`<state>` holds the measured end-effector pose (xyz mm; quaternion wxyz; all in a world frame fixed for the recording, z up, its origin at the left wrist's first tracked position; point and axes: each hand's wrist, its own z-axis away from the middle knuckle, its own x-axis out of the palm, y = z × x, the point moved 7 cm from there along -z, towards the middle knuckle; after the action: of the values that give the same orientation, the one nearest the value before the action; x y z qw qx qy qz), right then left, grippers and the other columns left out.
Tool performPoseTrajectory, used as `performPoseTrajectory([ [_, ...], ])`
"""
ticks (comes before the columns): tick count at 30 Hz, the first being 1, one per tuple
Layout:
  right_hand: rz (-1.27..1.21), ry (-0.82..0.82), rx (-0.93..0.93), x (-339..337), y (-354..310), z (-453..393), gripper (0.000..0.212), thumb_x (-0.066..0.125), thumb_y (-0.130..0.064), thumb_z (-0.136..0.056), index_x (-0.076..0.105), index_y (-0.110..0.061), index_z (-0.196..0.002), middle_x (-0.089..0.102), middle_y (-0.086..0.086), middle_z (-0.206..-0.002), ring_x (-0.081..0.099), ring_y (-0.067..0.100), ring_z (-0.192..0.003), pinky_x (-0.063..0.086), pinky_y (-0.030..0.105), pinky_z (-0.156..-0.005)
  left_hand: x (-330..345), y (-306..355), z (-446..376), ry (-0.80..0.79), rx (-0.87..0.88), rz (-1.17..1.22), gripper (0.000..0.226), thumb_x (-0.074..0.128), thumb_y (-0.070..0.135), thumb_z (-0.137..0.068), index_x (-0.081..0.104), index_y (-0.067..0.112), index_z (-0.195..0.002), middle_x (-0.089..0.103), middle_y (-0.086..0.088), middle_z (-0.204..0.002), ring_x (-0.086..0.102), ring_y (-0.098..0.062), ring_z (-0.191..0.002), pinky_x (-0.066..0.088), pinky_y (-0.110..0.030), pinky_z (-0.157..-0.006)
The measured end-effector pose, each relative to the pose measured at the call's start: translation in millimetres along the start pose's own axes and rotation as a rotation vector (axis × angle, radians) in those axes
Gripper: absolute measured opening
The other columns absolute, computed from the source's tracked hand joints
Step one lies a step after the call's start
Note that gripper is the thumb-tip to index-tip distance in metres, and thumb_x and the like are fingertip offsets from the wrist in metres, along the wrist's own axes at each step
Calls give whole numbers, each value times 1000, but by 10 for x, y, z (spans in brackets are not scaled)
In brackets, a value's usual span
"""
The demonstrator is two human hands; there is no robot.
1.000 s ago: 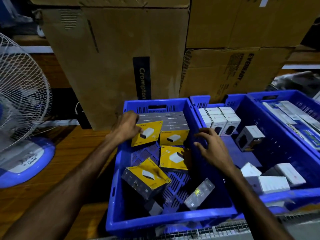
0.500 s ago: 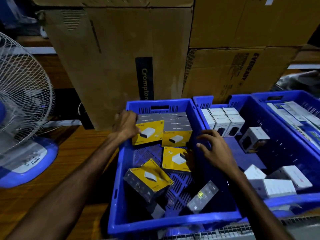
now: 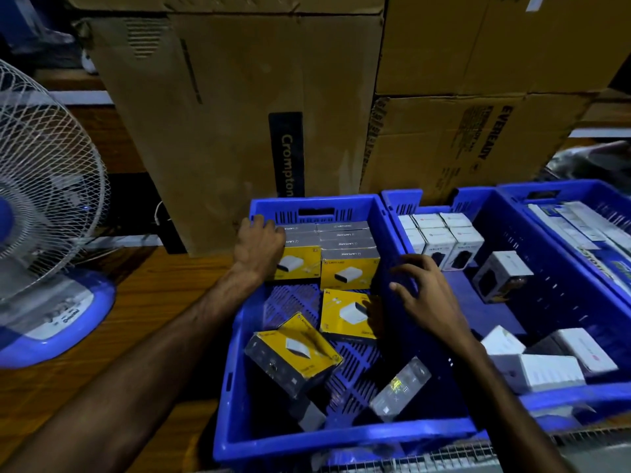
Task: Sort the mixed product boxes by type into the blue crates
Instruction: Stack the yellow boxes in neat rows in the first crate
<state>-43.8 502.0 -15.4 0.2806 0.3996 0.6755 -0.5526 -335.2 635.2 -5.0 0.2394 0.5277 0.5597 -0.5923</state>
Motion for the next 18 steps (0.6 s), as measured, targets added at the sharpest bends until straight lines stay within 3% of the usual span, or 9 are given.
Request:
performPoseTrajectory([
  [4,-8,14,57,1,71,-6,32,72,-25,-93,68,-16,-124,45,5,-147,51,26,-132,48,41,-103,-78,138,-3,14,74,1,49,75,46,-83,62,16,-120,69,-7,-106,66,-29,-99,51,-43,-88],
  [9,20,-1,38,45,91,-13,32,73,-27,-92,69,-16,-123,45,7,-145,50,28,-134,46,41,-107,-130,281,19,-7,93,20,40,64,34,-91,57,8,-121,65,-12,-109,66,-31,-90,58,-41,-71],
  [15,55,-10,36,47,79,-18,32,73,-28,-93,70,-16,-123,46,8,-146,49,29,-136,44,40,-107,-105,518,36,-37,66,-96,25,43,13,-107,51,-3,-124,61,-17,-111,66,-32,-94,43,-36,-55],
  [18,47,-8,45,35,69,-3,32,73,-28,-93,69,-17,-123,45,7,-147,49,27,-135,45,39,-104,-50,584,29,-72,54,-67,22,41,7,-105,57,-2,-116,62,-14,-100,67,-32,-86,47,-36,-52],
])
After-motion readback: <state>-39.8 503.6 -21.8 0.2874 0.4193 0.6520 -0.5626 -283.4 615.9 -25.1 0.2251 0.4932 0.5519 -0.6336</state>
